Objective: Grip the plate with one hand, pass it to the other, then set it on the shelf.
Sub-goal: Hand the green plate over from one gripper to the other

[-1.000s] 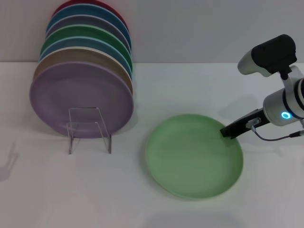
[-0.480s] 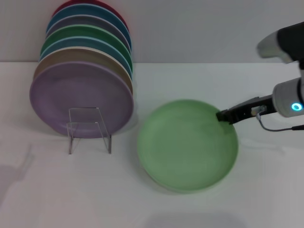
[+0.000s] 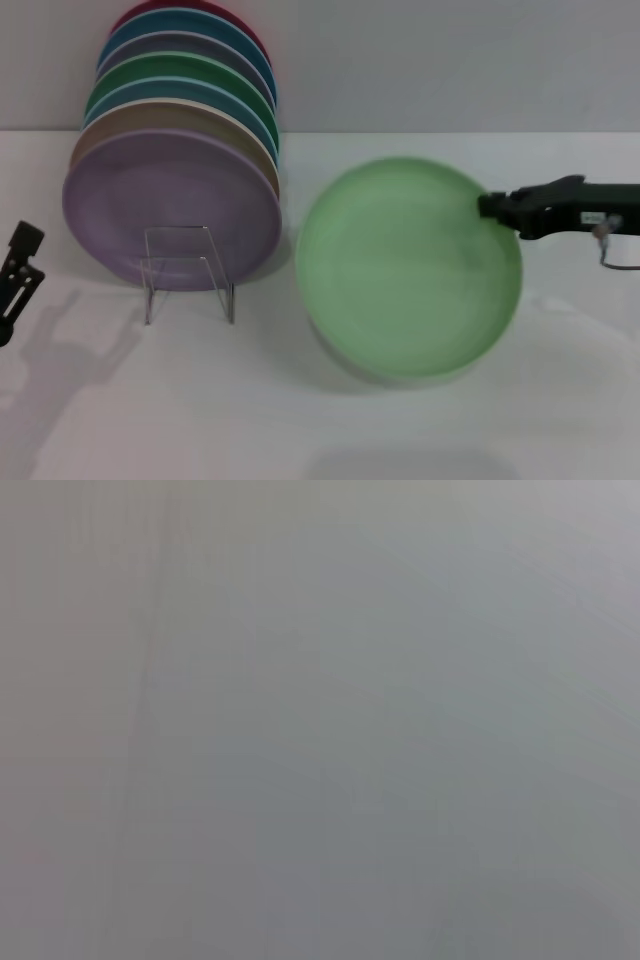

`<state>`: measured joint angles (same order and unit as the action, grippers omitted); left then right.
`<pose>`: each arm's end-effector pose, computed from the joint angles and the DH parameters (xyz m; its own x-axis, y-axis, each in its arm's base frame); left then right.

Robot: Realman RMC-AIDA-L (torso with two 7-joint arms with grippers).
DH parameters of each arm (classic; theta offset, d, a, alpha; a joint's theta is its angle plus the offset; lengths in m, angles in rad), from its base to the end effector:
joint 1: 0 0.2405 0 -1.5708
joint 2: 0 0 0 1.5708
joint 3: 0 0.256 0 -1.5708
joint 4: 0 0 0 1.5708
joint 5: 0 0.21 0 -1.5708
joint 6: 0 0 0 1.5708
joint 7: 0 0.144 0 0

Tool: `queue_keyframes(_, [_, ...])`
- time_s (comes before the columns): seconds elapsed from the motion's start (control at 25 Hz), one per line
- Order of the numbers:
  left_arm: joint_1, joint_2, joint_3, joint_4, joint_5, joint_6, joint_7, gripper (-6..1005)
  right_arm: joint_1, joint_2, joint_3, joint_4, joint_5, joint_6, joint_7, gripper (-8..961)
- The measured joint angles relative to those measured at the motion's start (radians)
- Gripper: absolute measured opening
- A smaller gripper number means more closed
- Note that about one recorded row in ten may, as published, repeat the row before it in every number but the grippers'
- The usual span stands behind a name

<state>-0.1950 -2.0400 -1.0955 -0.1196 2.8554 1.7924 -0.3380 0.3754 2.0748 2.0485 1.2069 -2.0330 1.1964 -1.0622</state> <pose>-0.3188 0.2220 0.0201 0.5395 -0.3482 0.7666 0.6433 -0.4170 -0.6421 0.2354 0.3661 0.0417 0.7417 -0.5183 -0.4257 -0.6666 -0.6396 -0.3828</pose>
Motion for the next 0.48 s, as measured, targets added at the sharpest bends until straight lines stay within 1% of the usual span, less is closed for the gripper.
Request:
queue_keyframes(0.12, [-0.024, 0.004, 0.001, 0.0, 0.002, -0.037, -0.008, 828, -0.052, 0.0, 0.05, -0.003, 0.135, 0.001, -0.138, 20])
queue_keyframes(0.2, [-0.031, 0.005, -0.002, -0.002, 0.002, -0.042, -0.011, 828, -0.06, 0.0, 0.06, -0.005, 0.156, 0.001, -0.157, 20])
queue_keyframes(0.28, [-0.04, 0.012, -0.003, -0.021, 0.002, -0.059, -0.011, 827, -0.07, 0.001, 0.072, -0.006, 0.177, 0.001, -0.182, 20])
queue_keyframes(0.32, [-0.042, 0.022, -0.009, -0.073, 0.001, -0.102, 0.001, 827, -0.074, 0.002, 0.078, -0.009, 0.19, -0.001, -0.199, 20])
queue_keyframes(0.36, [-0.042, 0.022, -0.009, -0.073, 0.001, -0.102, 0.001, 827, -0.074, 0.002, 0.078, -0.009, 0.19, -0.001, -0.199, 20])
queue_keyframes(0.4, [-0.032, 0.031, -0.015, -0.136, 0.001, -0.152, 0.018, 827, -0.076, 0.002, 0.078, -0.012, 0.195, -0.001, -0.209, 20])
queue_keyframes(0.44, [-0.032, 0.031, -0.015, -0.136, 0.001, -0.152, 0.018, 827, -0.076, 0.002, 0.078, -0.012, 0.195, -0.001, -0.209, 20])
queue_keyframes(0.48, [-0.013, 0.044, -0.019, -0.222, 0.005, -0.222, 0.039, 827, -0.077, 0.003, 0.077, -0.012, 0.196, -0.001, -0.215, 19])
